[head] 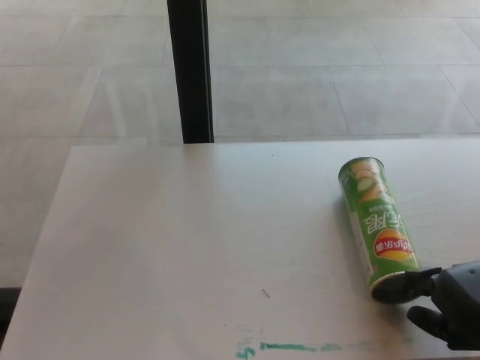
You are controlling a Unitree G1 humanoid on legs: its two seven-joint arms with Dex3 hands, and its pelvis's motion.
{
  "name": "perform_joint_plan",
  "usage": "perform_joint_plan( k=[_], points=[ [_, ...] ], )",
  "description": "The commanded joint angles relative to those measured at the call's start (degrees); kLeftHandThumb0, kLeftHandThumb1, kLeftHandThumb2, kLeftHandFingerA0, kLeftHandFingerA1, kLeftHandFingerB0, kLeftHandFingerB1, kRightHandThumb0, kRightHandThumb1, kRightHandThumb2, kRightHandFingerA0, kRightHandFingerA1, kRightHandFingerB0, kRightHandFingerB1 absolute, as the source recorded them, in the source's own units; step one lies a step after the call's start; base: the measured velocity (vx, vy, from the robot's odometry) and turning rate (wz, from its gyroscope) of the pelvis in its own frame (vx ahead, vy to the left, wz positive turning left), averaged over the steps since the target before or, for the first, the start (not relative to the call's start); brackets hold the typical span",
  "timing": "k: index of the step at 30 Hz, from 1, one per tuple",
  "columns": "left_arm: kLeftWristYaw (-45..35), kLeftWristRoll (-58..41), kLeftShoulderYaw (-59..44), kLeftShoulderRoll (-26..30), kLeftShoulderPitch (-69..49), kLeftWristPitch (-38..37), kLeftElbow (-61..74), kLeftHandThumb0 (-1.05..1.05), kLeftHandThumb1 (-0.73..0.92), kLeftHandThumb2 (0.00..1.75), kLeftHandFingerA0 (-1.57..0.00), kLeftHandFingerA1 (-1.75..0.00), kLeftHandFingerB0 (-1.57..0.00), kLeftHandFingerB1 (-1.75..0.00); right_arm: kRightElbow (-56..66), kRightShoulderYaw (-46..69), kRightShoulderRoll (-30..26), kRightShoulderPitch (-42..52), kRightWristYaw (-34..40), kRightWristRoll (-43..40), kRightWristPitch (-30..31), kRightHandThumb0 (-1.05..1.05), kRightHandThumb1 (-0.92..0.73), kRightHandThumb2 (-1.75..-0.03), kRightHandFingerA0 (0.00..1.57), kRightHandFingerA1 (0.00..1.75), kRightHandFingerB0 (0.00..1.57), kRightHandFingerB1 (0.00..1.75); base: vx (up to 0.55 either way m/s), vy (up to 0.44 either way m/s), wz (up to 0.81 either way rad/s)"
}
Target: Use the right hand as a fist to push the chips tray inside its container kept in the middle of the desk
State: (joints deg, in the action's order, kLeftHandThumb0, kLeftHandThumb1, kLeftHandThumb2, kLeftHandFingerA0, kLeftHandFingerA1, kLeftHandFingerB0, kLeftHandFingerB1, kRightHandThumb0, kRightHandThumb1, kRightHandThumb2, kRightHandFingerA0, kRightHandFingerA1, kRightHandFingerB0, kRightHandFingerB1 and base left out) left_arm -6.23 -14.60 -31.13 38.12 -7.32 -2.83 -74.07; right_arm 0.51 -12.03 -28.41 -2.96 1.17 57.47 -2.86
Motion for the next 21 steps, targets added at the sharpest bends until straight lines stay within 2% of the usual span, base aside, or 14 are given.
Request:
perform_joint_plan(
  k=[1,3,4,6,7,8,9,11,15,16,17,18,20,21],
  points=[
    [-0.2,0.2,0.3,0.8,-0.2,-0.3,0.5,-0.81,0.63,1.39,-0.64,-1.22,-0.33,-0.95,5.3,1.7,-2.5,4.1,-3.9,-5.5,-1.4,-0.62,-0.79,-1.15,0.78,0.9,0.58,0.65,0.0,0.0,0.0],
    [0.0,0.3,0.3,0.9,0.0,-0.6,0.1,-0.82,0.62,1.38,-0.67,-1.22,-0.32,-0.94,9.5,2.8,-5.2,6.2,-8.0,-9.7,-4.0,-0.59,-0.76,-1.15,0.77,0.93,0.57,0.66,0.0,0.0,0.0],
    [0.5,0.8,0.9,1.0,0.1,-0.4,0.3,-0.82,0.62,1.39,-0.7,-1.24,-0.34,-0.95,12.0,3.4,-6.1,7.1,-11.0,-11.4,-3.6,-0.67,-0.92,-0.69,0.73,1.03,0.63,0.5,0.0,0.0,0.0],
    [0.6,0.9,1.0,1.1,0.2,-0.8,0.3,-0.82,0.62,1.39,-0.73,-1.26,-0.37,-0.97,20.0,5.7,-7.8,10.1,-17.2,-16.7,-2.2,-0.66,-0.9,-0.67,0.75,1.0,0.66,0.48,0.0,0.0,0.0],
    [0.7,1.0,1.1,1.2,0.3,-0.7,0.3,-0.83,0.62,1.39,-0.76,-1.27,-0.37,-0.98,21.2,6.1,-8.2,10.5,-18.3,-17.9,-1.9,-0.6,-0.74,-1.12,0.78,0.93,0.59,0.64,0.0,0.0,0.0],
    [1.0,1.1,1.2,1.3,0.4,-0.6,0.2,-0.83,0.62,1.39,-0.76,-1.27,-0.37,-0.98,22.7,6.7,-8.6,11.1,-19.9,-19.6,-1.5,-0.6,-0.74,-1.12,0.78,0.93,0.59,0.64,0.0,0.0,0.0],
    [-0.2,-0.4,-0.1,1.2,0.4,-0.1,0.2,-0.82,0.62,1.38,-0.74,-1.29,-0.31,-0.96,27.8,8.5,-10.7,12.8,-25.9,-24.6,0.8,-0.67,-0.92,-0.67,0.72,0.99,0.6,0.46,0.0,0.0,0.0],
    [-0.1,-0.5,-0.3,1.1,0.3,-0.3,0.0,-0.83,0.62,1.37,-0.81,-1.3,-0.31,-0.94,32.6,11.0,-11.9,14.5,-30.4,-29.8,3.8,-0.67,-0.89,-0.67,0.79,0.93,0.59,0.46,0.0,0.0,0.0],
    [0.1,0.5,0.7,1.1,-0.2,-0.8,0.2,-0.83,0.62,1.39,-0.71,-1.25,-0.34,-0.96,37.9,23.6,-15.8,14.6,-41.8,-50.6,12.1,-0.64,-0.85,-0.64,0.73,0.97,0.6,0.49,0.0,0.0,0.0],
    [0.1,0.5,0.6,1.1,-0.2,-0.9,0.2,-0.83,0.62,1.38,-0.69,-1.24,-0.35,-0.96,37.1,27.0,-15.4,13.4,-42.9,-54.2,14.3,-0.57,-0.68,-1.08,0.75,0.93,0.54,0.64,0.0,0.0,0.0],
    [0.1,0.5,0.6,1.0,-0.2,-0.9,0.2,-0.83,0.62,1.38,-0.69,-1.24,-0.35,-0.96,37.0,27.1,-15.5,13.3,-43.1,-54.3,14.3,-0.57,-0.68,-1.08,0.75,0.93,0.54,0.64,0.0,0.0,0.0],
    [0.0,0.8,1.0,1.1,-0.3,-0.7,0.2,-0.84,0.64,1.38,-0.67,-1.22,-0.34,-0.95,35.8,29.4,-14.9,12.5,-42.3,-55.3,14.1,-0.57,-0.85,-0.65,0.7,0.99,0.6,0.51,0.0,0.0,0.0],
    [0.1,-0.9,-0.7,0.7,-0.2,-0.6,0.2,-0.81,0.61,1.4,-0.66,-1.29,-0.35,-1.0,31.4,33.7,-11.1,9.4,-38.4,-56.0,16.9,-0.57,-0.81,-0.63,0.73,0.96,0.64,0.51,0.0,0.0,0.0],
    [-0.2,-1.1,-0.8,0.7,-0.3,-0.7,0.1,-0.82,0.6,1.39,-0.67,-1.27,-0.34,-0.98,28.0,35.2,-9.5,8.3,-34.8,-54.7,15.3,-0.5,-0.8,-0.64,0.76,1.07,0.69,0.52,0.0,0.0,0.0]
  ],
)
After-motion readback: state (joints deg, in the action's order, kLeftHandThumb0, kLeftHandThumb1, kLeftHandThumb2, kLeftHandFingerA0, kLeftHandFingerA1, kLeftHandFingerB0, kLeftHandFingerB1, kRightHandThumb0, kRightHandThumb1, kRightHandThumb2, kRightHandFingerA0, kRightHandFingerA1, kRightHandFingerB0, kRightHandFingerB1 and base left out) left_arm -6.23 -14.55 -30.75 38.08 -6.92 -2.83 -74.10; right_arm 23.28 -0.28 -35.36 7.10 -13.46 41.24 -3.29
